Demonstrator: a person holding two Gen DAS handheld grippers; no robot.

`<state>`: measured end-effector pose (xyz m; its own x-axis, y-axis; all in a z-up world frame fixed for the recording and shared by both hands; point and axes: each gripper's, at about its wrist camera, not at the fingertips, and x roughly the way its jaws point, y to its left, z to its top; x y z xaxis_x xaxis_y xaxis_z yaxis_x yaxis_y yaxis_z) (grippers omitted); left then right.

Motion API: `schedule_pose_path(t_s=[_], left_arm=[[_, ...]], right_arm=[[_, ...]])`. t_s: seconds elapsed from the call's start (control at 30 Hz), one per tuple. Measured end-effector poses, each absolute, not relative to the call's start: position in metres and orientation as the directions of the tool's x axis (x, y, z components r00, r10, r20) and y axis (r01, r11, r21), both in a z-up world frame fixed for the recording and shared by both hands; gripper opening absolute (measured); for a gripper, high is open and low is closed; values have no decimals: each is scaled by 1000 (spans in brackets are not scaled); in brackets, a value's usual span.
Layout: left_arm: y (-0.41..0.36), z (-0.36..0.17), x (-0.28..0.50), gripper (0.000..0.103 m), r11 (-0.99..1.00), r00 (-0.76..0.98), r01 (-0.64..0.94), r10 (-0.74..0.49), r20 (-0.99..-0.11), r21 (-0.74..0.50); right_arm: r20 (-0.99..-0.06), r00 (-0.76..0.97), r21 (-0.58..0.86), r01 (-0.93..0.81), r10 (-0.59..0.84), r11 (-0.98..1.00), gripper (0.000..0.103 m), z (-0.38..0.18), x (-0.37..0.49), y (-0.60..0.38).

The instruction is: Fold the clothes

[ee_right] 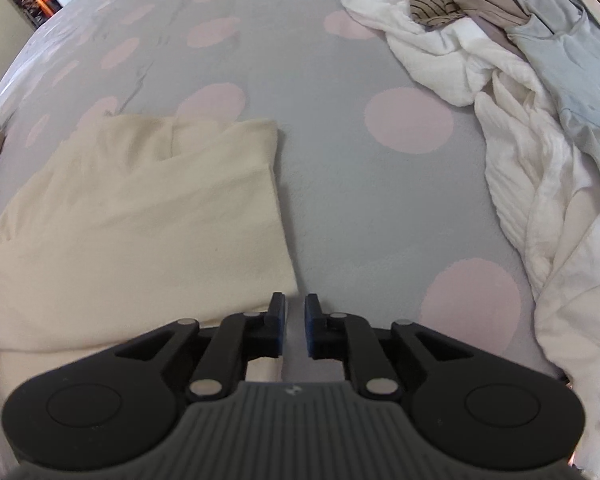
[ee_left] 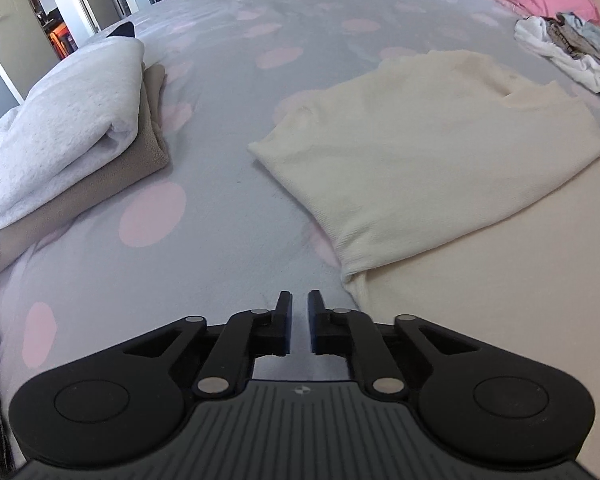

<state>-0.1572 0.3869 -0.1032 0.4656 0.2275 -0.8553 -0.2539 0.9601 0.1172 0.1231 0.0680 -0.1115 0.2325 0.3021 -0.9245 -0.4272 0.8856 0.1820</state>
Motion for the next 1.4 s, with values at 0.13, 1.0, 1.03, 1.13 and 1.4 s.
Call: schedule_pose_path(t_s=[0.13,1.0,1.03,1.13,1.4], left_arm=[[366,-97,-168,29,974,490,-207,186,-852,94],[270,-131,-237,30,972,193,-233,89,-977,42],[270,-131,-237,29,972,195,-230,89,-977,43],[269,-132,-237,14,974,202,-222,90,-975,44],[286,-105,-242,2,955,308,-297,82,-948,-14]], right_arm=[[-917,228,152,-557,326,817,32,-104,92,65],[-978,85,55,-782,193,620,44,-131,-66,22],[-978,91,46,-788,190,614,41,-132,-67,23],[-976,90,55,-782,199,621,18,-130,-68,22],[-952,182,24,-754,244,657,8,-107,-72,15]])
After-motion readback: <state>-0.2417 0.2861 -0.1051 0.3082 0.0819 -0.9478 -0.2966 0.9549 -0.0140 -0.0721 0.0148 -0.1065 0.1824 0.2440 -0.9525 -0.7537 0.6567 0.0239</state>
